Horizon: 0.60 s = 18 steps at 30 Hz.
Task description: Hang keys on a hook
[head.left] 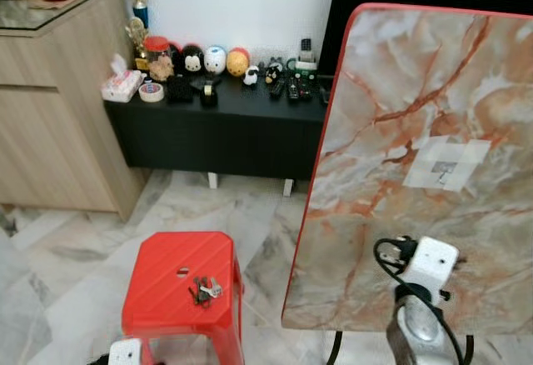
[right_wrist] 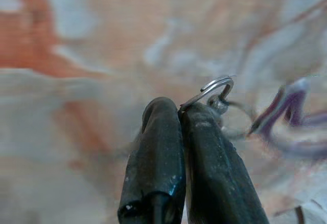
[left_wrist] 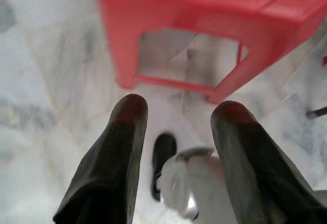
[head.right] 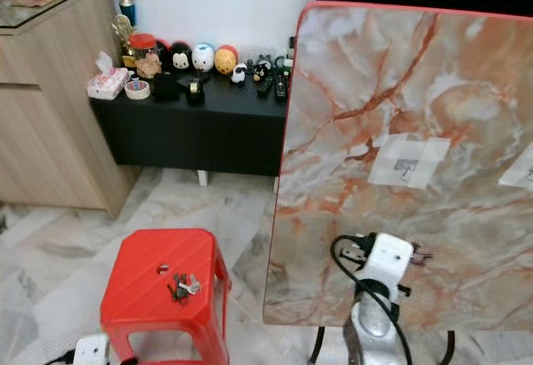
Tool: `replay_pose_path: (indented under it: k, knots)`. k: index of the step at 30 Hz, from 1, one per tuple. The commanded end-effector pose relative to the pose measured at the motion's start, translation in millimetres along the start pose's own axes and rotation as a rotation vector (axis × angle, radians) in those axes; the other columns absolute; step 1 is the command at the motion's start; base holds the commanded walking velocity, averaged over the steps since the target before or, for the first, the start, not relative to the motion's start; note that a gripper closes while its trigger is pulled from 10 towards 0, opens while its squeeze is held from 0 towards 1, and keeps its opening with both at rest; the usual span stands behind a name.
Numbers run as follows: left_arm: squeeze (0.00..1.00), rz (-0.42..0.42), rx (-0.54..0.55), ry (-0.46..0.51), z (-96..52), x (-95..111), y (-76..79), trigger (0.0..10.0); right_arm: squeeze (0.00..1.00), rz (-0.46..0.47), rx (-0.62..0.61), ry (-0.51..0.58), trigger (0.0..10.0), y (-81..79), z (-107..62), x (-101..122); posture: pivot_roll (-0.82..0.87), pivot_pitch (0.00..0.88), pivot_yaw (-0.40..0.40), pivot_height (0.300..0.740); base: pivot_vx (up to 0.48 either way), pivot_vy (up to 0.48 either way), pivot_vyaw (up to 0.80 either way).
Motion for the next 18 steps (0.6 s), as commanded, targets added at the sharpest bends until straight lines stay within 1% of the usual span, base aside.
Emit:
replay_pose_path:
  k: [1,3,5,6,7,9,10,11,14,16,18]
  knots:
    - [0.00,-0.007,0.002,-0.010,0.2,-1,0.6,10.0,0.00,-0.038,0.004,0.068,10.0,2.1,3.4,14,0.05,0.000,-0.065,0.740,0.000,0.000,0.00]
    - [0.00,-0.006,0.002,-0.009,0.3,-1,0.7,10.0,0.00,-0.076,0.006,0.109,10.0,1.0,4.4,22,0.05,0.000,-0.065,0.740,0.000,0.000,0.00]
    - [0.00,-0.005,0.002,-0.008,0.3,-1,0.8,10.0,0.00,-0.109,-0.018,0.148,10.0,2.7,5.2,29,0.05,0.000,-0.065,0.740,0.000,0.000,0.00]
    - [0.00,-0.004,0.002,-0.006,0.5,0,0.9,10.0,0.00,-0.138,-0.069,0.195,10.0,8.5,7.2,39,0.05,0.000,-0.064,0.740,0.000,0.000,0.00]
    - [0.00,-0.004,0.002,-0.006,0.5,0,0.9,10.0,0.00,-0.138,-0.069,0.195,10.0,8.5,7.2,39,0.05,0.000,-0.064,0.740,0.000,0.000,0.00]
    - [0.00,-0.004,0.001,0.000,0.9,1,1.6,10.0,0.00,-0.183,-0.121,0.261,10.0,15.3,11.6,56,0.05,0.000,-0.064,0.740,0.000,0.000,0.00]
    - [0.00,-0.004,0.001,0.000,0.9,1,1.6,10.0,0.00,-0.183,-0.121,0.261,10.0,15.3,11.6,56,0.05,0.000,-0.064,0.740,0.000,0.000,0.00]
    - [0.00,-0.003,0.001,0.002,1.1,2,1.7,10.0,0.00,-0.205,-0.120,0.286,10.0,14.5,13.2,63,0.05,0.000,-0.064,0.740,0.000,0.000,0.00]
    - [0.00,-0.002,0.001,0.006,1.3,3,2.0,10.0,0.00,-0.242,-0.104,0.317,10.0,10.8,14.7,71,0.05,0.000,-0.064,0.740,0.000,0.000,0.00]
    - [0.00,-0.003,-0.001,0.010,1.6,4,2.9,10.0,0.00,-0.288,-0.101,0.351,10.0,7.1,14.8,78,0.05,0.000,-0.065,0.740,0.000,0.000,0.00]
    - [0.00,-0.003,-0.002,0.014,1.8,4,3.6,10.0,0.00,-0.308,-0.107,0.371,10.0,5.4,14.5,81,0.05,0.000,-0.064,0.740,0.000,0.000,0.00]
Point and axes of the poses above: a point about 5 cm out from each wrist's last joint towards the gripper, its own z axis pointing out of the wrist towards the gripper, its own x axis along the axis of the wrist's last joint, y = z × x, the point moved 2 cm from there along z, pointing out of the wrist towards the gripper, and after that the axes turned 3 degrees about z, right-handed, at the moved point
